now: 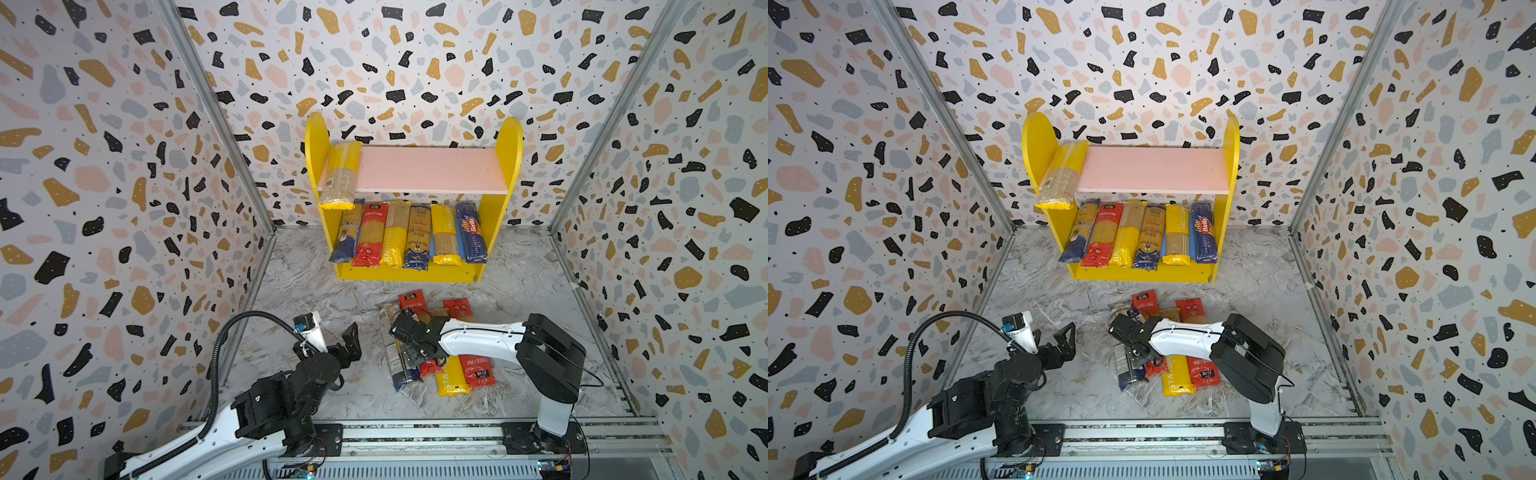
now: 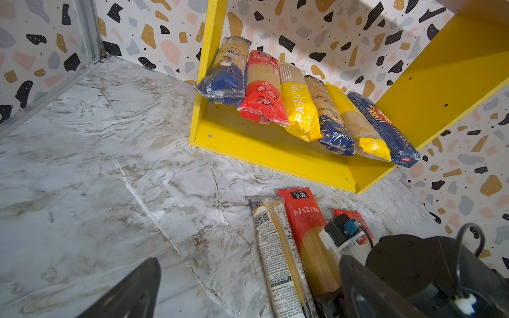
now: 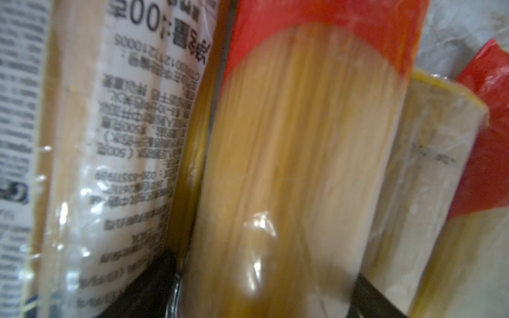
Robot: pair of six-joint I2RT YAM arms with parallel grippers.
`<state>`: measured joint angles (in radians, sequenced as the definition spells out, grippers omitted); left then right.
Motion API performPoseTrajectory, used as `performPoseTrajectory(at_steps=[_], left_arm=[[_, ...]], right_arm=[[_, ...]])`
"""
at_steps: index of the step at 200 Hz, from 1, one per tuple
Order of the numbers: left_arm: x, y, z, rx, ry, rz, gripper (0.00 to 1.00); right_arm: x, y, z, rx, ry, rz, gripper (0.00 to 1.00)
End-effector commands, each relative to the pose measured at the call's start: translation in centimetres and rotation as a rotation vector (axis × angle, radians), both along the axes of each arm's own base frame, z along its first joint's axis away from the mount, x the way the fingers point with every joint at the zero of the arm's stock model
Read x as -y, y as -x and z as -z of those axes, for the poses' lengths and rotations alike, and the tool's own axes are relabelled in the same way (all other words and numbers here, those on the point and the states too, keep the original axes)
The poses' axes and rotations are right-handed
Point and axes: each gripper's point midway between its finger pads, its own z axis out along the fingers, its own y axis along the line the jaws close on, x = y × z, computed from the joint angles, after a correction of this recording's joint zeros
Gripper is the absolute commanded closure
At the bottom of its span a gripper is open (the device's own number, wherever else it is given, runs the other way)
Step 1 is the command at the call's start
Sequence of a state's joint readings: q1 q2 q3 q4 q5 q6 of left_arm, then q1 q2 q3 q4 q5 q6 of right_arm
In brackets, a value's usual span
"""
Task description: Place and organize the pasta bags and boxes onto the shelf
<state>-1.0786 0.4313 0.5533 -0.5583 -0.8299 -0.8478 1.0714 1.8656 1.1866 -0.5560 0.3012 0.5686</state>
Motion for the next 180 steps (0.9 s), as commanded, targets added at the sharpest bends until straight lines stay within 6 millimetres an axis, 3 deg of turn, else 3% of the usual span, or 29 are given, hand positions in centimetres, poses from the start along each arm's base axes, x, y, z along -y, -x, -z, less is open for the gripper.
performPoseTrajectory(at_steps=[1,11,37,53,80,94,99,136,180], left_arm=[[-0.2,0.0,-0.5,0.014,-0.008,-0.001,0.0],[-0.1,0.0,-0.5,0.012,-0.007,0.002,0.0],[-0.1,0.0,-0.5,0.012,0.0,0.003,0.0],[-0.1,0.1,-0.5,0.014,0.001,0.002,0.0],[-0.2,0.0,-0.9,0.013,-0.001,-0.004,0.01],[-0.4,0.0,-1.2,0.016,-0.005,-0.013,0.01],[-0.4,0.0,-1.3,0.017,-0.008,-0.014,0.01],[-0.7,-0.2,-2.6,0.027,-0.03,-0.032,0.01],[-0.2,-0.7,-3.3,0.026,-0.07,-0.042,0.01]], right_arm=[[2.0,2.7,5.9,-0.171,0.07,0.014,0.17],[2.0,2.9,6.1,-0.184,0.066,0.012,0.26],[2.8,3.9,7.2,-0.226,0.079,0.007,0.6],[2.6,4.7,7.2,-0.256,0.036,-0.002,0.72],[0.5,4.9,3.6,-0.239,-0.17,-0.038,0.82],[-0.5,4.7,1.1,-0.24,-0.311,-0.055,0.92],[-0.7,4.4,0.2,-0.235,-0.36,-0.056,1.0],[-0.4,3.4,-5.3,-0.176,-0.546,-0.077,1.0],[-0.1,3.9,-11.4,-0.101,-0.691,-0.13,1.0]])
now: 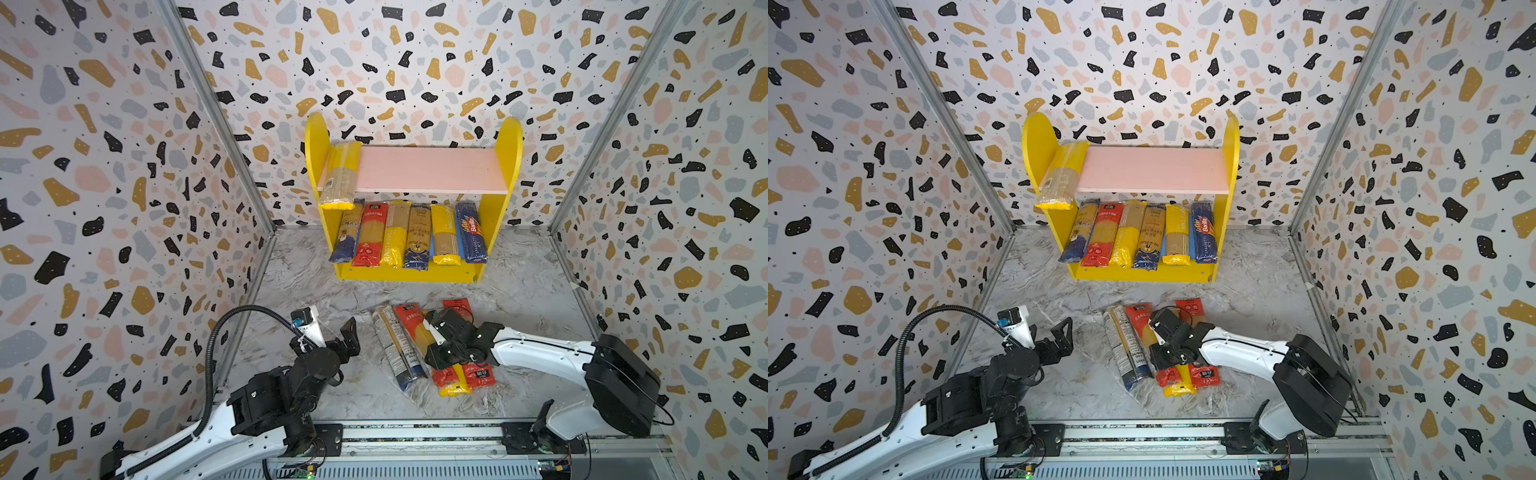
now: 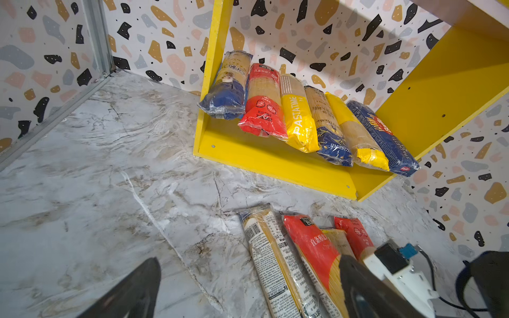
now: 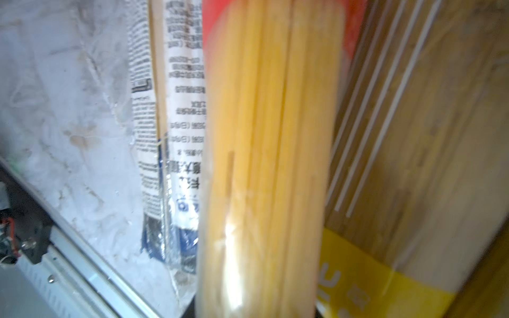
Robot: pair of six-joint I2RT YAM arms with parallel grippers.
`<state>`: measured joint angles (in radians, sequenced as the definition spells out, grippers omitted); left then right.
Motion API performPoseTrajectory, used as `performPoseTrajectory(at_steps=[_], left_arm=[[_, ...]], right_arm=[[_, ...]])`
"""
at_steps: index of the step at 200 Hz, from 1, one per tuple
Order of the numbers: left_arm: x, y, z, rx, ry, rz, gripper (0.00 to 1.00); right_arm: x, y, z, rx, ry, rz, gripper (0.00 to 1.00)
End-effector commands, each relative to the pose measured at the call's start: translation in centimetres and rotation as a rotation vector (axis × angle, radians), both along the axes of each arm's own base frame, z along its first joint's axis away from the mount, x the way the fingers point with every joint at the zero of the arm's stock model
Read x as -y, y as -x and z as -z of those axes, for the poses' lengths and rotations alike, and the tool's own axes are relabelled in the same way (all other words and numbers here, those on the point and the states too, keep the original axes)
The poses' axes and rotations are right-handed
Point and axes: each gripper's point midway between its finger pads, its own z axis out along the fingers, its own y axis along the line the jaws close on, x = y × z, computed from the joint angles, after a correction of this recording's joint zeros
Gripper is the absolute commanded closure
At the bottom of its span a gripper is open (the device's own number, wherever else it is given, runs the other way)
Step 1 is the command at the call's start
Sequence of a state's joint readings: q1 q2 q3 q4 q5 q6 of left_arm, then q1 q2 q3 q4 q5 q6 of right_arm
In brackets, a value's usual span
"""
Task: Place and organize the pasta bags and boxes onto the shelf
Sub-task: 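Lift the red-labelled bag upright with the right gripper toward the shelf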
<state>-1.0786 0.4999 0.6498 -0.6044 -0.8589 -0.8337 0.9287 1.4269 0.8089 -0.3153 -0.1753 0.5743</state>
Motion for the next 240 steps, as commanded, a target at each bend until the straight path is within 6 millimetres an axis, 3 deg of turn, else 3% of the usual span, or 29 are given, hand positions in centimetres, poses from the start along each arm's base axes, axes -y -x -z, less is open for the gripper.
performPoseTrajectory(at_steps=[1,50,115,162,240], left_arm=[[-0.1,-0.4,-1.1,0.02,-0.034,-0.022,0.01],[0.5,-0.9,-2.4,0.025,-0.059,-0.026,0.01],[1.5,-1.4,-4.7,0.045,-0.094,-0.012,0.0],[3.7,-2.2,-6.3,0.058,-0.114,0.041,0.0],[6.4,-3.2,-8.5,0.093,-0.125,0.095,0.01]], right_arm=[[-2.0,-0.8,-7.0,0.125,-0.214,-0.046,1.0],[-0.4,-0.2,-13.5,0.222,-0.347,-0.045,1.0],[2.8,-1.1,-24.9,0.479,-0.359,-0.001,1.0],[4.4,-4.6,-31.6,0.693,-0.266,0.092,1.0],[3.2,-11.5,-44.3,1.062,-0.146,0.209,1.0]])
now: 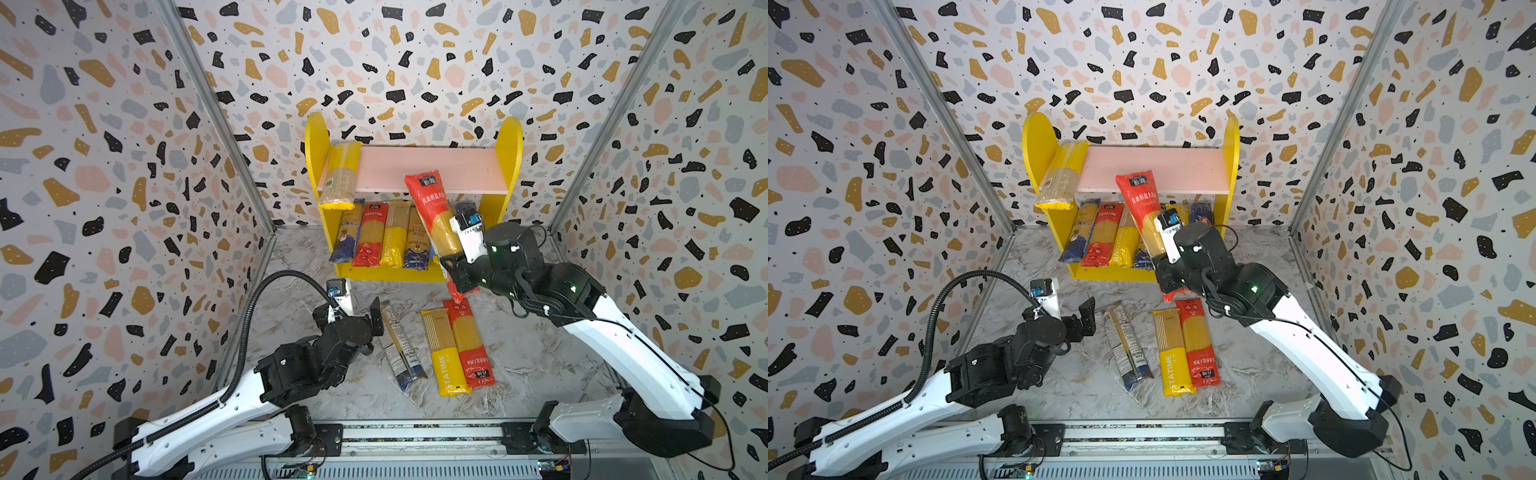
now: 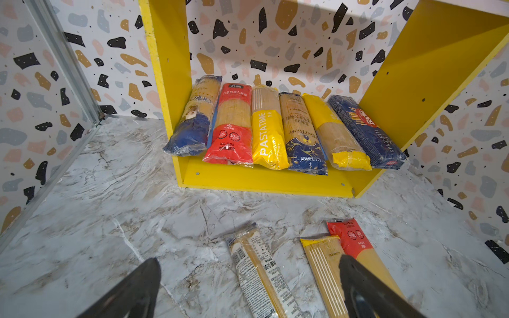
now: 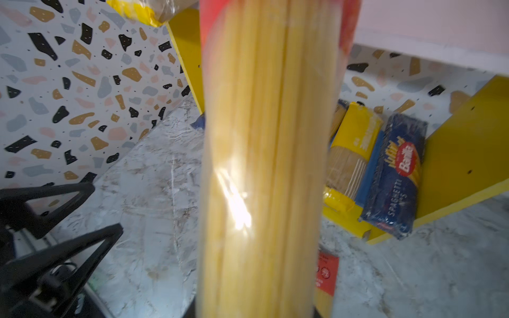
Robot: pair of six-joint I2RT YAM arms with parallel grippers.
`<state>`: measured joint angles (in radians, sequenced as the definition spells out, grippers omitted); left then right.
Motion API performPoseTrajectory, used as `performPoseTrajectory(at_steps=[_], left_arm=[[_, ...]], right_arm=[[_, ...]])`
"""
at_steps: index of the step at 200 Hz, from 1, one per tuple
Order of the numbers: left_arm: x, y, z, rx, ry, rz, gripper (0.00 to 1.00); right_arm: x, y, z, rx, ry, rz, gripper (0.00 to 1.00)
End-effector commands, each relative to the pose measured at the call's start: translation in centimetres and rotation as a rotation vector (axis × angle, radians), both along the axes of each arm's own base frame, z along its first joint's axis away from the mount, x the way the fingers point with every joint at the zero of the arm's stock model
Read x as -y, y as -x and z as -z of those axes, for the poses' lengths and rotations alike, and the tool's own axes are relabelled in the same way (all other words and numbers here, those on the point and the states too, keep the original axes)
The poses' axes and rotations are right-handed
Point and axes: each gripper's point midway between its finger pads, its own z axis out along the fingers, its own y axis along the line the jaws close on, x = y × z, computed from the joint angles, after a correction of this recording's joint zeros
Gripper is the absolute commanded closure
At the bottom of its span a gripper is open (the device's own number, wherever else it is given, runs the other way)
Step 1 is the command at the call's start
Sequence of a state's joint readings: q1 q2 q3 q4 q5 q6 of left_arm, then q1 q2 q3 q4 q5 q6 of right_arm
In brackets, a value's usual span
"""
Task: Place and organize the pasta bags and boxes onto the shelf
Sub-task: 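Lift the red-labelled bag upright with the right gripper toward the shelf, then lower the red-labelled bag onto the pink top board with the right gripper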
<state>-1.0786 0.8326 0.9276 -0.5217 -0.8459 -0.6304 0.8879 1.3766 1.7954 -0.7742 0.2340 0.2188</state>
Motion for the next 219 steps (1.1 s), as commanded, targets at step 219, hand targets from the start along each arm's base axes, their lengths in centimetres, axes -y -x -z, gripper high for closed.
performPoseTrajectory(at_steps=[219], left_arm=[[0.2,-0.7,-3.9,0.108,0.0,-0.008,0.0]], right_arm=[[13.3,-18.7,-18.2,0.605,-0.046,0.528,1.0]])
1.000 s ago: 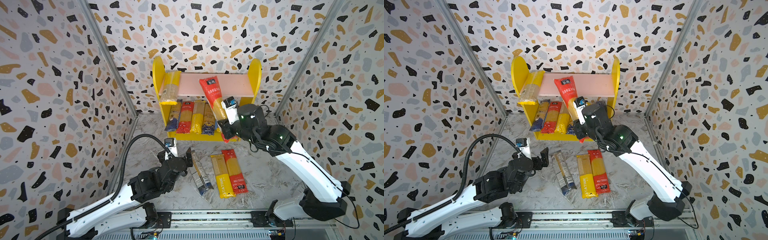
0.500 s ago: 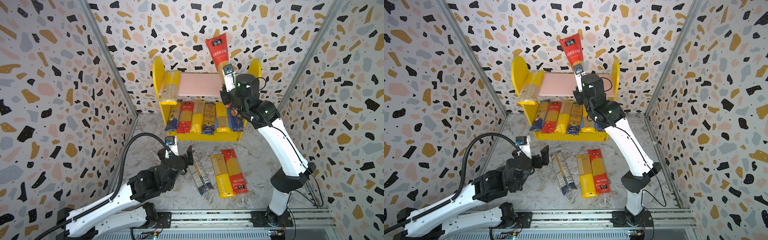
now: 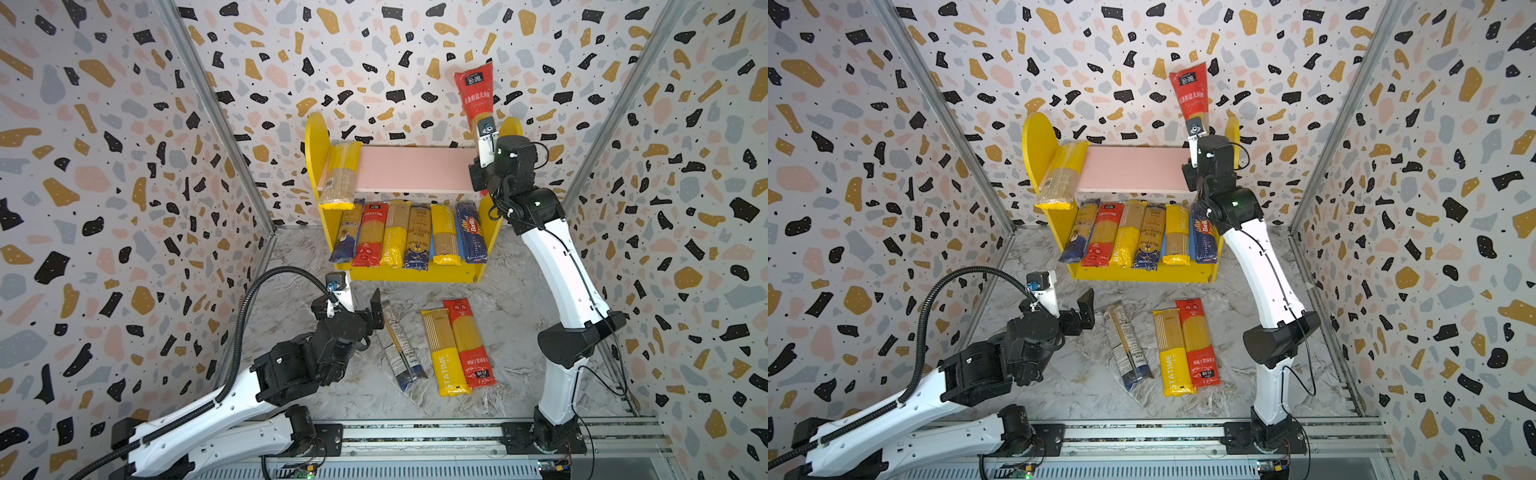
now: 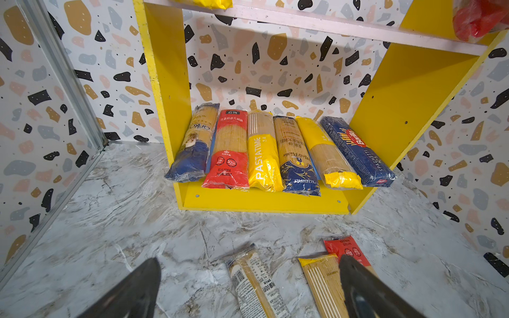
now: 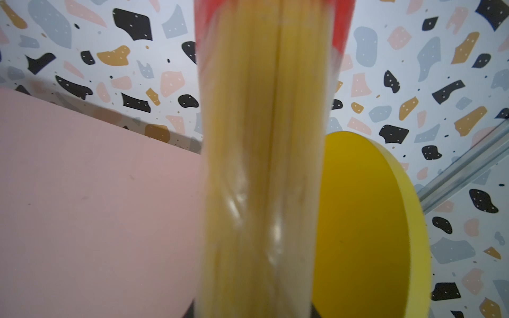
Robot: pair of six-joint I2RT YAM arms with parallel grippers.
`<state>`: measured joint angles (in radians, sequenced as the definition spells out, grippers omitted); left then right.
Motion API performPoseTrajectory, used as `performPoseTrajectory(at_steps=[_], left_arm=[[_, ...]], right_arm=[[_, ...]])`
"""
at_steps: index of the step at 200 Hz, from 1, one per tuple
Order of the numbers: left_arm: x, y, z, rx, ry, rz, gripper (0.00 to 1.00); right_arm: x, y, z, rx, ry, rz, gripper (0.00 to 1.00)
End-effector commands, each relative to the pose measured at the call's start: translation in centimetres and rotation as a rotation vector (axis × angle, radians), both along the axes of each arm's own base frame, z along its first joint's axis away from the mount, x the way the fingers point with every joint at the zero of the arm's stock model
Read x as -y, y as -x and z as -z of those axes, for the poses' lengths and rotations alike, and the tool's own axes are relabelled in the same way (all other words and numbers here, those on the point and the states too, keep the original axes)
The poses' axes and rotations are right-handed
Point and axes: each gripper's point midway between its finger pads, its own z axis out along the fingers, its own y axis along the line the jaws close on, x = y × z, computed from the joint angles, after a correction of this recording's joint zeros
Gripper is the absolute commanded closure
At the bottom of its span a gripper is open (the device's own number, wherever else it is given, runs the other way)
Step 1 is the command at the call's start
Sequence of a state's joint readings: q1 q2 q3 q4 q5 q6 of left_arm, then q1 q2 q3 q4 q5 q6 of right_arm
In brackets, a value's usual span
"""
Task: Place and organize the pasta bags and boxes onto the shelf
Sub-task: 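Lower the red-labelled bag onto the pink top board with the right gripper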
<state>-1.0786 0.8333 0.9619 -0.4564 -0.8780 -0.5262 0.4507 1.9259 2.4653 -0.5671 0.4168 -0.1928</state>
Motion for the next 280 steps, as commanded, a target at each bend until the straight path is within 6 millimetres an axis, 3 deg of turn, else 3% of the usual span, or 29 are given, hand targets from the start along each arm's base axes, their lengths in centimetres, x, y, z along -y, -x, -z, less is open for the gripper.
performPoseTrajectory(at_steps=[1,99,138,219,260,280], left_arm=[[0.2,-0.3,-1.2,0.033,0.019,-0.009,0.0],[0.8,-0.7,-1.0,0.032,-0.002,-0.013,0.01],[0.8,-0.7,-1.0,0.033,-0.006,-0.018,0.01],[0.6,-0.7,-0.9,0.03,0.004,-0.02,0.0],[0.2,-0.5,-0.8,0.032,0.009,-0.027,0.0],[-0.1,-0.4,-0.9,0.033,0.012,-0.032,0.0]], right_arm=[[2.4,3.8,-9.4,0.243,-0.207,-0.026,1.0],[2.6,3.7,-8.2,0.173,-0.299,-0.083,0.97],[2.0,4.3,-8.3,0.158,-0.326,-0.129,0.96],[0.1,3.6,-6.4,0.097,-0.332,-0.163,0.93],[-0.6,3.3,-5.7,0.08,-0.33,-0.164,0.82],[-1.0,3.3,-5.4,0.069,-0.328,-0.165,0.67]])
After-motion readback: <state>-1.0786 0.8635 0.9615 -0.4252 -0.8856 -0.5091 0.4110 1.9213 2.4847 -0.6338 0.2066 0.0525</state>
